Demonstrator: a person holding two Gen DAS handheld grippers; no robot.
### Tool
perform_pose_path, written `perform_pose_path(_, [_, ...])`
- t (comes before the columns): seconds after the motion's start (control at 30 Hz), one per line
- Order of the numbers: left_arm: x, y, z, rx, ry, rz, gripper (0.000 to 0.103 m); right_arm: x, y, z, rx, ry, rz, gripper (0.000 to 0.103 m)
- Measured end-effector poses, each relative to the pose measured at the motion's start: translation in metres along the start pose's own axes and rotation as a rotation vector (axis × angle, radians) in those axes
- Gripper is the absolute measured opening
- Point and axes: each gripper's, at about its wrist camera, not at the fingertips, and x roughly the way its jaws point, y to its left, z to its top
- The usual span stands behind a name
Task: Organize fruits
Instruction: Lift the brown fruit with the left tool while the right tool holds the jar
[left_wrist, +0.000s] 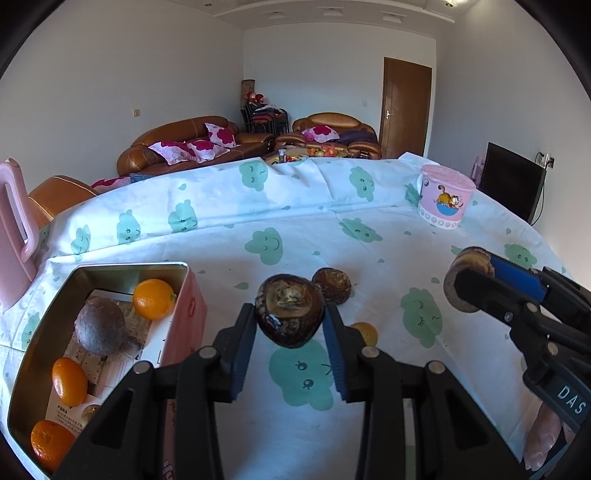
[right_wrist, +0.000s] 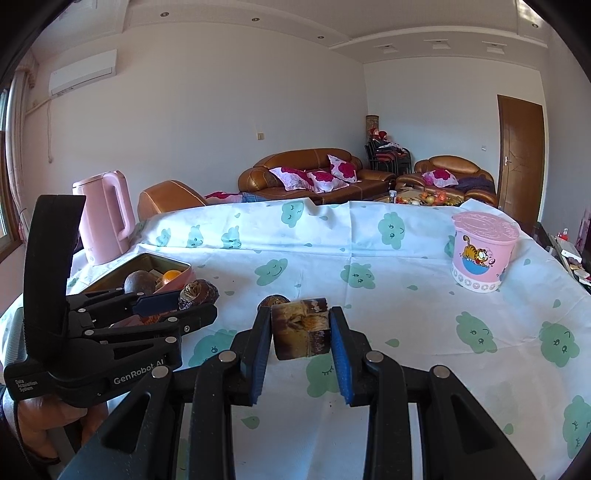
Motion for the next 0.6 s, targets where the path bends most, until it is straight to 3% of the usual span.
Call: perform_pose_path(0.6, [-0.014,-0.001,-0.002,0.006,-0.066,0.023,0.039,-0.012,0.002,-0.002,-0.014,-0.062,-0.001,0.033])
